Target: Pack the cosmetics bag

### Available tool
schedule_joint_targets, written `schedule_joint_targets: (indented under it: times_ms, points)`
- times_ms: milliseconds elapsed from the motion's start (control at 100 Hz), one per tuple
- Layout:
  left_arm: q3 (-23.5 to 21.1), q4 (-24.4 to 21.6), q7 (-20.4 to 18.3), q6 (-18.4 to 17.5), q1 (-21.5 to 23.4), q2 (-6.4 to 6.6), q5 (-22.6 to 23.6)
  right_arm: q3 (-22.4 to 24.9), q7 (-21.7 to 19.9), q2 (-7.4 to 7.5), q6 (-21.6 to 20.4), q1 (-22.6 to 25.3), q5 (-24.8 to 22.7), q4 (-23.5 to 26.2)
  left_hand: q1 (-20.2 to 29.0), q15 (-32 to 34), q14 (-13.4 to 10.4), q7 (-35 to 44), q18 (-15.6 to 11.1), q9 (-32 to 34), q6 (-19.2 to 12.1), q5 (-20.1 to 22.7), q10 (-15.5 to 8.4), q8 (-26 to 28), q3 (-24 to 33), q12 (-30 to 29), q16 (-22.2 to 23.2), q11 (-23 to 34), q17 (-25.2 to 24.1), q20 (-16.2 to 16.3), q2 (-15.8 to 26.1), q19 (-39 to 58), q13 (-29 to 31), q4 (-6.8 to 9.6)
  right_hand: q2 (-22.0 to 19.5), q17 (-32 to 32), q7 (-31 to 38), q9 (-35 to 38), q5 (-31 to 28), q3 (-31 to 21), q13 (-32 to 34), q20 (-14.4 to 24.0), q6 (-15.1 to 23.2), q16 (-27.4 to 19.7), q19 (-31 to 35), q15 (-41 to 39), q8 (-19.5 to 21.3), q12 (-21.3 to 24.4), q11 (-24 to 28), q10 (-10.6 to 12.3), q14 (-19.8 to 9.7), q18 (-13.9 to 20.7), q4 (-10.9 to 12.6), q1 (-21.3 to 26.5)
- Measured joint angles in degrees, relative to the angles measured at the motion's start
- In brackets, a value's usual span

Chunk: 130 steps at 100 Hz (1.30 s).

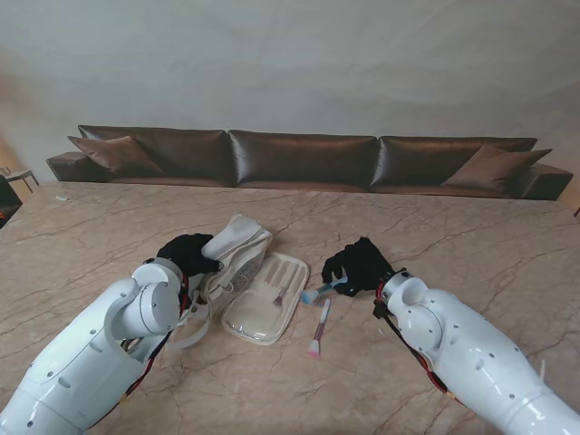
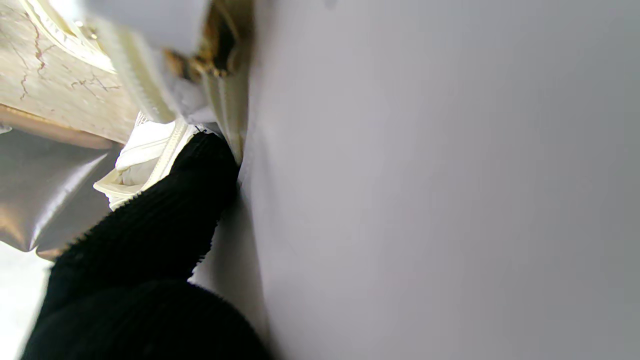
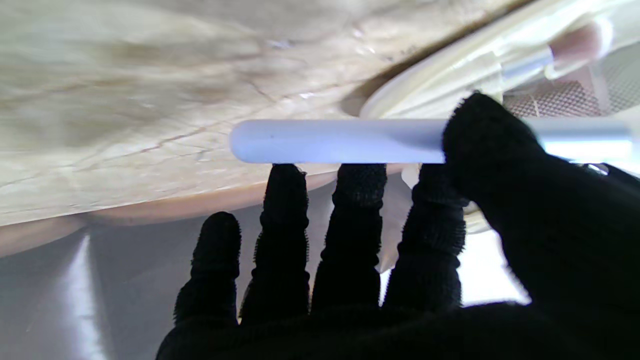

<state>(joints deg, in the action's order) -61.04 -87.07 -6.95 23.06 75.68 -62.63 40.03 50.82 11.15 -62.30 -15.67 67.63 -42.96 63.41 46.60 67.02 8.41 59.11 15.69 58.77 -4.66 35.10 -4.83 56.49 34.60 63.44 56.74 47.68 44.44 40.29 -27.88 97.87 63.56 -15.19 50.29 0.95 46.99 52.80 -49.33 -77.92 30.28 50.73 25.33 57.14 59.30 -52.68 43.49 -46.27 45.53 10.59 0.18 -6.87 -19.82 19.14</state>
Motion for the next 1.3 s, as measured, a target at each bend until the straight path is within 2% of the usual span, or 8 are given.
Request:
schedule_joint_targets:
  times_ms: [160, 230, 380, 580, 850, 980, 1050, 1300]
  points:
    - [-0.7, 0.0, -0.5, -1.3, 0.1, 0.05, -0.3, -5.5, 2.6, -2.19, -2.0, -4.6, 3.8, -4.7, 0.0, -0.6, 0.0, 0.0, 0.0, 0.0, 0.0, 0.0, 0.0, 0.0, 0.0, 0.0, 0.0, 0.0, -1.6, 0.0, 0.0, -0.1, 0.0, 0.0, -0.6, 0.0, -0.4, 0.0, 0.0, 0.2, 0.0, 0.0, 0.0, 0.0, -0.1, 0.0, 0.0, 0.0, 0.0, 0.0, 0.0, 0.0, 0.0, 0.0]
    - [-0.9, 0.1, -0.4, -2.3, 0.1, 0.06, -0.4, -7.9, 2.9, -3.32, -3.9, -6.6, 7.0, -7.0, 0.0, -3.7, 1.8, 0.0, 0.6, 0.0, 0.0, 0.0, 0.0, 0.0, 0.0, -0.8, -1.4, 0.0, -2.3, 0.0, 0.0, -1.2, 0.0, -0.52, -0.6, -0.1, -0.4, 0.0, 0.0, 0.2, -0.3, 0.0, -0.1, 0.0, -0.1, 0.0, 0.0, 0.0, 0.0, 0.0, 0.0, 0.1, 0.0, 0.0]
    - [-0.9, 0.5, -0.4, -3.0, -0.1, 0.07, -1.0, -13.2, 5.4, -6.29, -6.6, -10.7, 10.2, -12.6, 0.6, -10.2, 3.2, 0.0, 1.4, 0.3, 0.0, 0.0, 0.0, 0.0, 0.0, -9.5, -4.5, -6.5, -2.7, 0.0, 0.0, -3.1, 0.0, -0.96, -0.7, -0.2, -0.4, 0.0, 0.0, 0.2, -0.4, 0.0, -0.2, 0.0, -0.4, 0.3, 0.0, 0.0, 0.0, -0.1, 0.0, 0.2, 0.0, 0.0]
    - [-0.9, 0.9, -0.3, -3.4, -0.3, 0.06, -3.0, -18.3, 6.3, -11.04, -12.3, -15.4, 15.9, -20.8, 0.6, -11.1, 3.2, 0.0, 1.7, 0.7, 0.0, 0.0, 0.0, 0.0, 0.1, -16.0, -5.2, -12.4, -2.8, 0.0, 0.0, -3.6, 0.0, -0.97, -0.8, -1.1, -0.5, -0.4, 0.0, 0.2, -1.6, 0.0, -0.3, 0.0, -0.8, 0.7, 0.0, 0.0, 0.0, -0.1, 0.0, 0.5, 0.0, 0.0]
    - [-1.7, 0.8, -0.7, -3.2, -0.3, -0.1, -6.4, -21.4, 6.6, -16.06, -19.8, -18.5, 20.1, -28.8, 1.1, -11.7, 3.5, 0.0, 1.9, 0.7, 0.1, 0.0, 0.3, 0.0, 0.1, -17.1, -5.2, -13.1, -3.4, 0.0, 0.0, -4.4, -0.2, -0.98, -1.4, -4.0, -0.8, -0.9, 0.0, 0.5, -6.5, -0.1, -0.6, -0.1, -1.9, 0.7, -0.1, 0.0, 0.0, -0.2, 0.0, 1.9, 0.0, 0.0]
    - [-1.7, 0.8, -0.8, -3.2, -0.3, -0.14, -6.4, -22.2, 5.1, -18.53, -23.6, -19.2, 24.2, -33.0, 1.2, -11.7, 3.8, 0.0, 2.0, 0.7, 0.1, 0.0, 0.3, 0.0, 0.1, -17.1, -5.2, -13.1, -3.7, 0.0, 0.0, -4.4, -0.7, -0.99, -1.4, -4.9, -0.8, -1.1, 0.0, 0.5, -8.5, -1.4, -1.0, -0.5, -4.1, 0.3, -0.5, 0.0, 0.0, -0.7, 0.0, 1.9, 0.0, 0.0]
    - [-1.7, 0.8, -0.9, -3.2, -0.3, -0.17, -6.5, -23.0, 4.7, -19.64, -25.0, -19.6, 24.4, -35.0, 1.2, -11.7, 3.8, 0.0, 2.0, 0.7, 0.2, 0.0, 0.3, 0.0, 0.1, -17.1, -5.2, -13.1, -3.7, 0.0, 0.0, -4.4, -0.7, -0.99, -1.4, -5.5, -0.8, -1.1, 0.0, 0.5, -8.6, -1.6, -1.1, -0.9, -5.9, 0.3, -0.5, 0.0, 0.0, -0.7, 0.0, 1.9, 0.0, 0.0]
    - [-2.0, 0.8, -1.2, -2.3, -0.4, -0.23, -8.4, -23.8, 2.4, -21.93, -29.0, -20.1, 26.0, -38.8, 1.2, -11.7, 3.8, 0.0, 2.1, 0.7, 0.3, 0.0, 0.4, 0.0, 0.1, -17.1, -5.3, -13.1, -3.8, 0.0, 0.0, -4.4, -0.7, -0.99, -1.5, -5.8, -0.8, -1.1, 0.0, 0.5, -9.8, -2.2, -1.3, -1.5, -8.9, 0.2, -1.1, 0.0, 0.0, -0.8, 0.0, 1.9, 0.0, 0.0]
